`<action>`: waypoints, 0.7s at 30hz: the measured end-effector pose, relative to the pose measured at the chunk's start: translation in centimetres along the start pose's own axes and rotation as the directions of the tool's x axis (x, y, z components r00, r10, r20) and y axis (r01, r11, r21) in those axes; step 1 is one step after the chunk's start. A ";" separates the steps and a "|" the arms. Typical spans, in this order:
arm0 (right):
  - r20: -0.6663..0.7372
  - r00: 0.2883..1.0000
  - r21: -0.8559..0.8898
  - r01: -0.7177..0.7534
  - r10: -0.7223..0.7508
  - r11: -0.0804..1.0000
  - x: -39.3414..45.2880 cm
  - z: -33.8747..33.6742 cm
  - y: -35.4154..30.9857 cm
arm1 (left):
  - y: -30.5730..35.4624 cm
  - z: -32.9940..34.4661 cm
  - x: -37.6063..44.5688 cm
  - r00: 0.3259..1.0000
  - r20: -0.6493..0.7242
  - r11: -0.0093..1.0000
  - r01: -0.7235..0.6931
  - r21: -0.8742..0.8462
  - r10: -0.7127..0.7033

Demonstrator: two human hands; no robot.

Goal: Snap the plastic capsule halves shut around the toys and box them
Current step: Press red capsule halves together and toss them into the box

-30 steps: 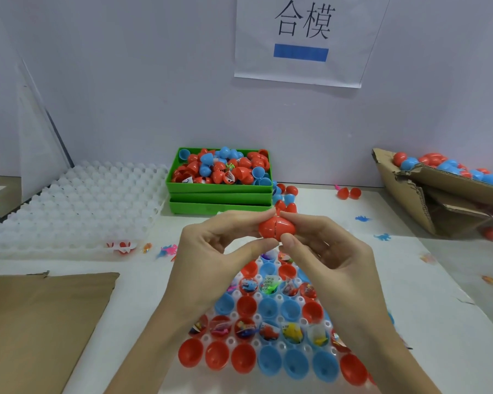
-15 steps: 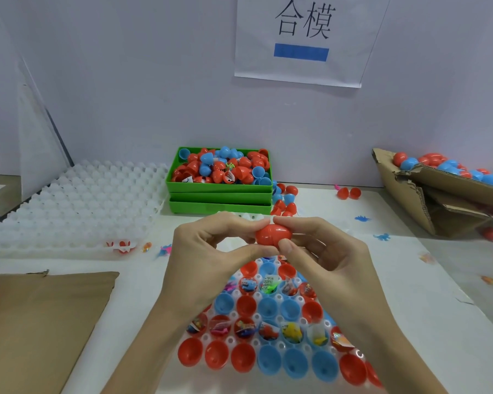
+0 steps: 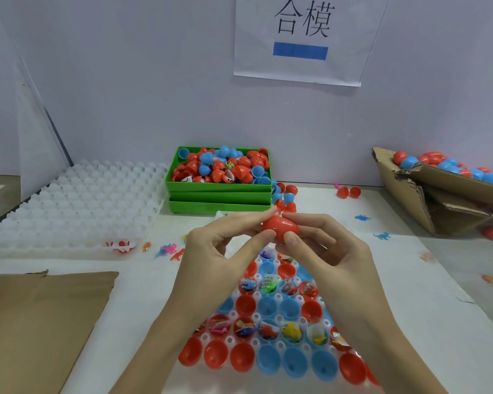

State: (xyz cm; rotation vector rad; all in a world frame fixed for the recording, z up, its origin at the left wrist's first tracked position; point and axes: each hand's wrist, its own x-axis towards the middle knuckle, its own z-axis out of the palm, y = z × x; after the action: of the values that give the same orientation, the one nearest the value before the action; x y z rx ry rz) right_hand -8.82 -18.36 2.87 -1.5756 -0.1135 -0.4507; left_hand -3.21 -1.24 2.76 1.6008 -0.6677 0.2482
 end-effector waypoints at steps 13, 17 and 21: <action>-0.206 0.971 0.001 0.124 -0.121 0.992 -1.2 1.7 0.8 | -0.3 0.1 0.1 1.000 0.007 0.999 -0.026 0.047 0.025; -0.201 0.973 0.013 0.115 -0.110 0.993 -1.2 1.8 1.0 | -0.3 -0.1 0.0 0.999 0.030 0.992 -0.047 0.120 0.043; -0.181 0.977 -0.007 0.117 -0.117 0.993 -1.2 1.7 1.1 | -0.5 -0.2 0.0 0.999 0.030 0.990 -0.036 0.137 0.032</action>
State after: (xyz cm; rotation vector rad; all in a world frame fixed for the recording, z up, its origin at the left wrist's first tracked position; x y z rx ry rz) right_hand -9.13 -16.57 1.42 -1.5221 -0.0679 -0.6832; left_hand -2.89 -1.07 2.42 1.7278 -0.7124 0.3030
